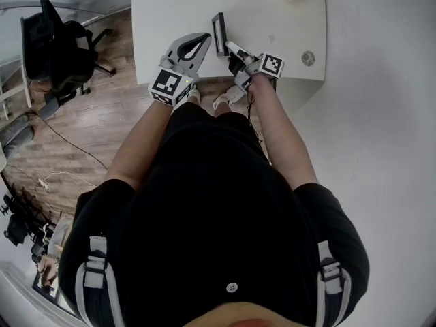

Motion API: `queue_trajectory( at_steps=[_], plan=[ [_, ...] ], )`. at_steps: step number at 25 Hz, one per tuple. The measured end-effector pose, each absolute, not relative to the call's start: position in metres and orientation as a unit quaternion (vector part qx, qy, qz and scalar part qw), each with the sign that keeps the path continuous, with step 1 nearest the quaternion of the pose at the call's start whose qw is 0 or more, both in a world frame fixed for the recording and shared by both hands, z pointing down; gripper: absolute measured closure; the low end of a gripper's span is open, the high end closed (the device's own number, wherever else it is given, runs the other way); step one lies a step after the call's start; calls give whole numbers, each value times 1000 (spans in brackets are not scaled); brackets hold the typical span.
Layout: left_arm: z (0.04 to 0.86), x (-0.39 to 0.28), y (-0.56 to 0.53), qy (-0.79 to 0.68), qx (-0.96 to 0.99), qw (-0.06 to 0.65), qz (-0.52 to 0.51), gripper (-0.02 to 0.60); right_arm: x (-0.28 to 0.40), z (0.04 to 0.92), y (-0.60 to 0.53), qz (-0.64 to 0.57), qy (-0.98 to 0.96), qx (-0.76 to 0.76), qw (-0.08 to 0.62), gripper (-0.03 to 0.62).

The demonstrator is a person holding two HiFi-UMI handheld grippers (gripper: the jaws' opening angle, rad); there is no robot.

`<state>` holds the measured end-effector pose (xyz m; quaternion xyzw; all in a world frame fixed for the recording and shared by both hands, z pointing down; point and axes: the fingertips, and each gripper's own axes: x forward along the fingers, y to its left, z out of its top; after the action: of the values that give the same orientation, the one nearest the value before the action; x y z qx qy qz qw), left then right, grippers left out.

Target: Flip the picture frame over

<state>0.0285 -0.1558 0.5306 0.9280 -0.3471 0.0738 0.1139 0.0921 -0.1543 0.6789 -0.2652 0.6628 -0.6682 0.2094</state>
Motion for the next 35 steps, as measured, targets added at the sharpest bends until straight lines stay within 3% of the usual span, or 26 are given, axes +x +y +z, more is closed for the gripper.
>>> queue_trajectory(
  at_steps=[6, 24, 35],
  plan=[
    [527, 34, -151, -347, 927, 113, 81, 577, 105, 676, -151, -660, 672, -272, 200, 505],
    [527, 45, -144, -341, 931, 109, 75, 577, 135, 691, -143, -628, 687, -338, 140, 502],
    [528, 45, -142, -341, 930, 114, 80, 577, 144, 713, -137, -567, 716, -407, 10, 473]
  ],
)
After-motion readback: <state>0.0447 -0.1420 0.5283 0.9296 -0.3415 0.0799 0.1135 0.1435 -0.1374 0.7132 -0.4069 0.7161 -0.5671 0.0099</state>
